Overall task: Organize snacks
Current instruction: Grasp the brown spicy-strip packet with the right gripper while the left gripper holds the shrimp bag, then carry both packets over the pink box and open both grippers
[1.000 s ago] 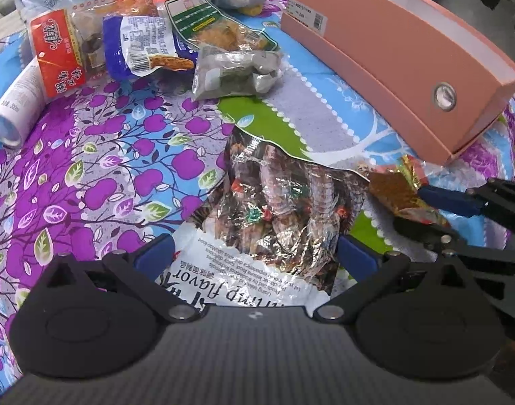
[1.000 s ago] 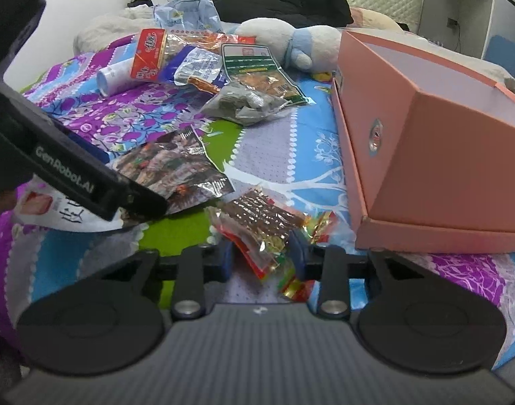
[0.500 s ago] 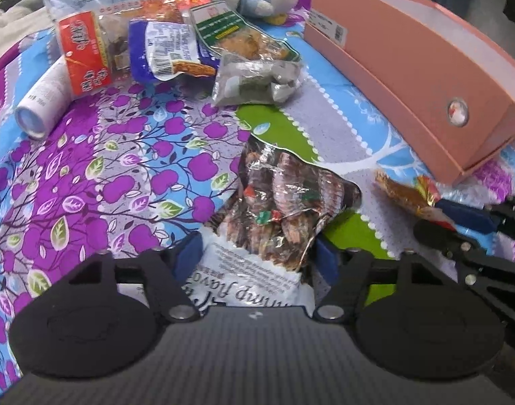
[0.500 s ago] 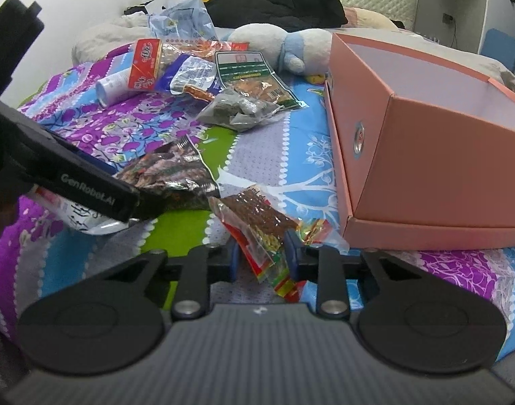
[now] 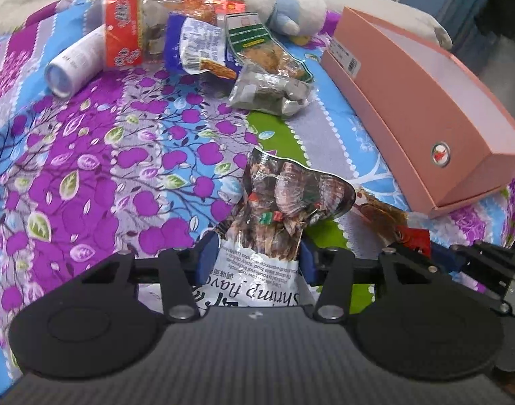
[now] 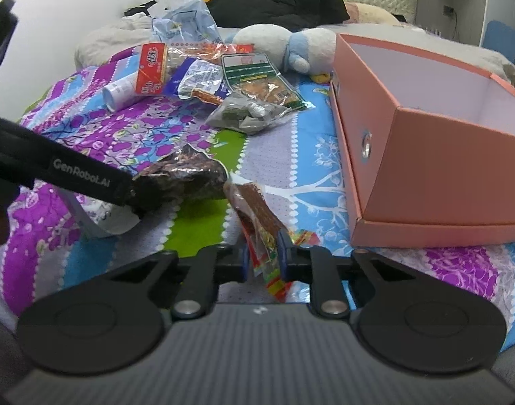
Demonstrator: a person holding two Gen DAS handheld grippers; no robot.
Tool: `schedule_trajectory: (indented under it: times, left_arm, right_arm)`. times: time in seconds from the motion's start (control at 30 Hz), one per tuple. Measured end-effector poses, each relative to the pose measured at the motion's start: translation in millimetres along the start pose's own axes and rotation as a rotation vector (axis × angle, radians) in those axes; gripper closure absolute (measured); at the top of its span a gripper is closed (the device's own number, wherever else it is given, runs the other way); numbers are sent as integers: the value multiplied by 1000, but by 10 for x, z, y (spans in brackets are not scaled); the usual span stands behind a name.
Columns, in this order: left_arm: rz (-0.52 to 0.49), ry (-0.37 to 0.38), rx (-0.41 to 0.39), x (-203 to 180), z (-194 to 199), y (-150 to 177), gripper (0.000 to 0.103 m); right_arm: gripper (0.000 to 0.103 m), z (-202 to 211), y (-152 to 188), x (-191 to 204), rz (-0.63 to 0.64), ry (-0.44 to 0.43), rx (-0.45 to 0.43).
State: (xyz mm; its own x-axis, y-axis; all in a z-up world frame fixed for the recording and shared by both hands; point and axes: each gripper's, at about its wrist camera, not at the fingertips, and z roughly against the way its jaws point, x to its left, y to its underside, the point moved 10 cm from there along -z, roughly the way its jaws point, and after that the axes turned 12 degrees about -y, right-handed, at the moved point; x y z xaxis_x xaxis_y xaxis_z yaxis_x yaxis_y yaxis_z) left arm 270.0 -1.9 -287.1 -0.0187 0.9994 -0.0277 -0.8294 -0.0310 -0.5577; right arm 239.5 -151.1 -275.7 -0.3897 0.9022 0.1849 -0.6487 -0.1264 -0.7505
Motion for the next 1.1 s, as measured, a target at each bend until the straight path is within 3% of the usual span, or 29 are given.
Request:
schedule_trajectory:
  times: [0.2,0.53,0.77,1.1]
  left_arm:
    - [99,-7,-7,153,155,4,48]
    - [207,8,-33,217,438,83,48]
    - [214,34,-60,139,619,-31,48]
    - [183,87,-138,-118,1058,-472,48]
  right_arm:
    - [93,54,-54,112,-14,-19,19]
    - [94,226,-175,167,-77,-37,27]
    - [94,429,-328,118,-107,-21,-16]
    - [94,808,-781,-54,-111,-2,-124]
